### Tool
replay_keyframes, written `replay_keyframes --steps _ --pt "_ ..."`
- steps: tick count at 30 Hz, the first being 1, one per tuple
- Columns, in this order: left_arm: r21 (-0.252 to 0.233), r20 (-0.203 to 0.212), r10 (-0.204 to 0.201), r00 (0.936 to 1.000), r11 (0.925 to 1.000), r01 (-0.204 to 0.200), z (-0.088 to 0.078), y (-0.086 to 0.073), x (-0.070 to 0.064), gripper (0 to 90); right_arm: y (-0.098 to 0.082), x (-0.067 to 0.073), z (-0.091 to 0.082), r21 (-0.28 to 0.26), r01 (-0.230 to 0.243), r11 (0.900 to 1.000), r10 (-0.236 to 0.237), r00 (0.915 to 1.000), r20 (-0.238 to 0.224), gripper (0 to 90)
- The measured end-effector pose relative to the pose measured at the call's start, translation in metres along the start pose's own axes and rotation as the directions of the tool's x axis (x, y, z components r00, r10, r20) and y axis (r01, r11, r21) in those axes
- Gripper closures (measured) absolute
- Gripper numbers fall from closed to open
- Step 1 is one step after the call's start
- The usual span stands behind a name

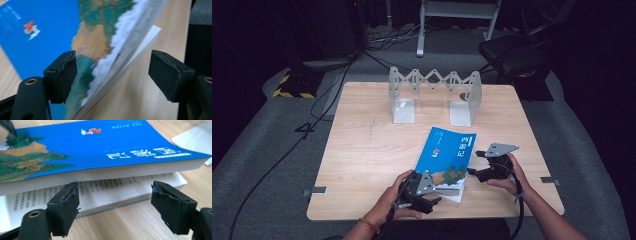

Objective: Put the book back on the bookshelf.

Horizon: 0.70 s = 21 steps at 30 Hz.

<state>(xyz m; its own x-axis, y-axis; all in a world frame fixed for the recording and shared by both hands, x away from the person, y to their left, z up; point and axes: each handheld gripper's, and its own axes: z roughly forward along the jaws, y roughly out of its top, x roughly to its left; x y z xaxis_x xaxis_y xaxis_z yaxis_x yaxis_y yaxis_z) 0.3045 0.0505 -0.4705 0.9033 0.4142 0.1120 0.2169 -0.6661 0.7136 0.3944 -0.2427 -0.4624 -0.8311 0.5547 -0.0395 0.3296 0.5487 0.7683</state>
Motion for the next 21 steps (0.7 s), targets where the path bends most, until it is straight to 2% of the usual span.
replay_keyframes --steps 3,5,6,7,8,9,10,12,13,14,15,18,20,21 --pt "-0.011 0.031 -0.020 0.9993 0.9997 0.020 0.003 0.001 -0.003 24.7 0.006 0.000 0.000 -0.010 0.002 1.000 -0.002 1.0000 0.002 21.7" --pt "-0.010 0.058 0.004 0.9983 0.9999 -0.004 0.006 0.005 -0.006 27.6 0.010 0.000 0.000 -0.015 0.011 1.000 -0.011 0.9999 0.012 20.9" --pt "0.002 0.062 0.032 0.9976 0.9995 -0.032 0.007 0.007 -0.008 30.0 0.012 0.001 0.000 -0.017 0.012 1.000 -0.012 0.9998 0.013 20.9" --pt "-0.006 0.056 0.041 0.9976 0.9991 -0.041 0.008 0.008 -0.009 30.1 0.014 0.001 0.000 -0.021 0.012 1.000 -0.011 0.9999 0.012 20.9" --pt "-0.026 0.063 0.017 0.9979 0.9996 -0.015 0.009 0.010 -0.008 30.3 0.015 0.001 0.000 -0.021 0.011 1.000 -0.011 0.9999 0.006 20.9" --pt "-0.026 0.063 0.017 0.9979 0.9996 -0.015 0.009 0.010 -0.008 30.3 0.017 0.000 0.001 -0.025 0.013 1.000 -0.013 0.9999 0.003 20.9" --pt "-0.037 0.073 -0.014 0.9972 0.9992 0.016 0.011 0.013 -0.006 30.3 0.017 0.000 0.001 -0.025 0.013 1.000 -0.013 0.9999 0.003 20.9" --pt "-0.028 0.059 0.000 0.9982 0.9996 0.001 0.012 0.018 -0.007 30.0 0.021 0.000 0.001 -0.027 0.022 0.999 -0.022 0.9998 0.003 20.5" --pt "-0.057 0.070 -0.045 0.9965 0.9972 0.049 0.015 0.021 -0.006 30.0 0.022 0.000 0.001 -0.027 0.023 0.999 -0.023 0.9997 0.003 20.5" --pt "-0.068 0.068 -0.066 0.9955 0.9951 0.071 0.016 0.023 -0.005 29.9 0.023 0.001 0.002 -0.025 0.031 0.999 -0.031 0.9995 0.004 20.0" --pt "-0.068 0.068 -0.066 0.9955 0.9951 0.071 0.016 0.023 -0.005 30.4 0.023 0.001 0.002 -0.025 0.031 0.999 -0.031 0.9995 0.004 20.0" --pt "-0.048 -0.008 -0.071 0.9975 0.9964 0.070 0.021 0.028 -0.010 30.9 0.026 0.000 0.003 -0.023 0.034 0.999 -0.034 0.9994 0.000 18.9" --pt "-0.059 -0.045 -0.105 0.9935 0.9930 0.102 0.024 0.031 -0.011 32.2 0.028 0.000 0.004 -0.034 0.026 0.999 -0.027 0.9996 -0.005 18.8" --pt "-0.068 -0.062 -0.104 0.9926 0.9926 0.100 0.025 0.033 -0.012 32.6 0.029 0.000 0.005 -0.034 0.024 0.999 -0.025 0.9997 -0.006 18.4"
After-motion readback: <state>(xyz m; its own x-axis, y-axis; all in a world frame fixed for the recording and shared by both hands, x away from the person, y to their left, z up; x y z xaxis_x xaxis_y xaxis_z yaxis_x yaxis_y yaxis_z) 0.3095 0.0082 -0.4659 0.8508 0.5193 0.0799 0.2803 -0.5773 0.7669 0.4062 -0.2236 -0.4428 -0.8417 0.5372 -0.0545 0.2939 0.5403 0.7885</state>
